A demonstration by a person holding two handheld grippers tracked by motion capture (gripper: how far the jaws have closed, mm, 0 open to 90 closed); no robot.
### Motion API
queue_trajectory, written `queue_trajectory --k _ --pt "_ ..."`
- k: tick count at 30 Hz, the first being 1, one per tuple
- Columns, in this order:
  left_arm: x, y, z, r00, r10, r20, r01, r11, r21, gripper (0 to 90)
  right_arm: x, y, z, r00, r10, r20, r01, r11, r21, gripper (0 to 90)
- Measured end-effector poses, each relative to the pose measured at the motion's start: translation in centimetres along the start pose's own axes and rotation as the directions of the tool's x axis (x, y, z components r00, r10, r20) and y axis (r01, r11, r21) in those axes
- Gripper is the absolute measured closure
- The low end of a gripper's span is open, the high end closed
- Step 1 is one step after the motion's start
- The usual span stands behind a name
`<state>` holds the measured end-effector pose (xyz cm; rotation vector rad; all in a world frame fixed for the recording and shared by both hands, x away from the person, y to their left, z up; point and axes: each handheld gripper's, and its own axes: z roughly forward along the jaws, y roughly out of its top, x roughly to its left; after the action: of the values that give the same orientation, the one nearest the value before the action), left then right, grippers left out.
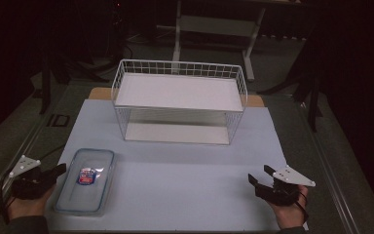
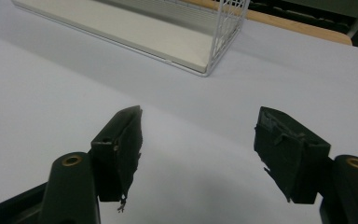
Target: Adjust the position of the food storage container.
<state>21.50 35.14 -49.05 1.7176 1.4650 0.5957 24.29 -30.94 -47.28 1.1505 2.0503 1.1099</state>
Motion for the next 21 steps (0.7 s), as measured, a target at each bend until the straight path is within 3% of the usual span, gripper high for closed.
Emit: queue_trajectory --k 3,10,13,15,17,19,20,21 --pt "-0.1 -0.1 0.2 0.9999 0.016 0.002 -0.016 0.9995 0.027 89.9 -0.1 0.0 -0.1 1.0000 0.005 0.001 -0.005 1.000 -0.005 31.1" --pt "-0.2 -0.6 -0.2 0.9999 0.013 0.009 -0.013 0.9981 0.060 89.9 0.0 0.0 0.0 1.0000 0.000 0.001 0.000 1.000 -0.001 30.7" --pt "-0.8 -0.5 -0.2 0.9987 0.039 0.031 -0.042 0.9963 0.075 89.9 0.0 0.0 0.0 1.0000 -0.001 0.001 0.001 1.000 -0.001 30.7" --pt "-2.0 -0.4 0.0 0.9935 0.095 0.062 -0.101 0.9904 0.095 89.9 0.1 0.1 0.0 1.0000 -0.003 0.001 0.003 1.000 -0.004 30.7" --pt "-2.4 -0.3 0.1 0.9917 0.105 0.074 -0.112 0.9888 0.098 89.9 0.1 0.1 0.0 1.0000 -0.003 0.001 0.003 1.000 -0.004 30.7" --pt "-3.2 -0.2 0.2 0.9850 0.136 0.106 -0.147 0.9835 0.105 89.9 0.1 0.1 0.0 1.0000 -0.004 0.001 0.004 1.000 -0.003 30.7" --pt "-4.0 -0.1 0.3 0.9767 0.155 0.148 -0.171 0.9804 0.099 89.9 0.1 0.1 0.0 1.0000 -0.003 0.000 0.003 1.000 -0.004 30.7" --pt "-4.0 -0.1 0.3 0.9767 0.155 0.148 -0.171 0.9804 0.099 89.9 0.1 0.1 0.0 1.0000 -0.003 0.000 0.003 1.000 -0.004 30.7"
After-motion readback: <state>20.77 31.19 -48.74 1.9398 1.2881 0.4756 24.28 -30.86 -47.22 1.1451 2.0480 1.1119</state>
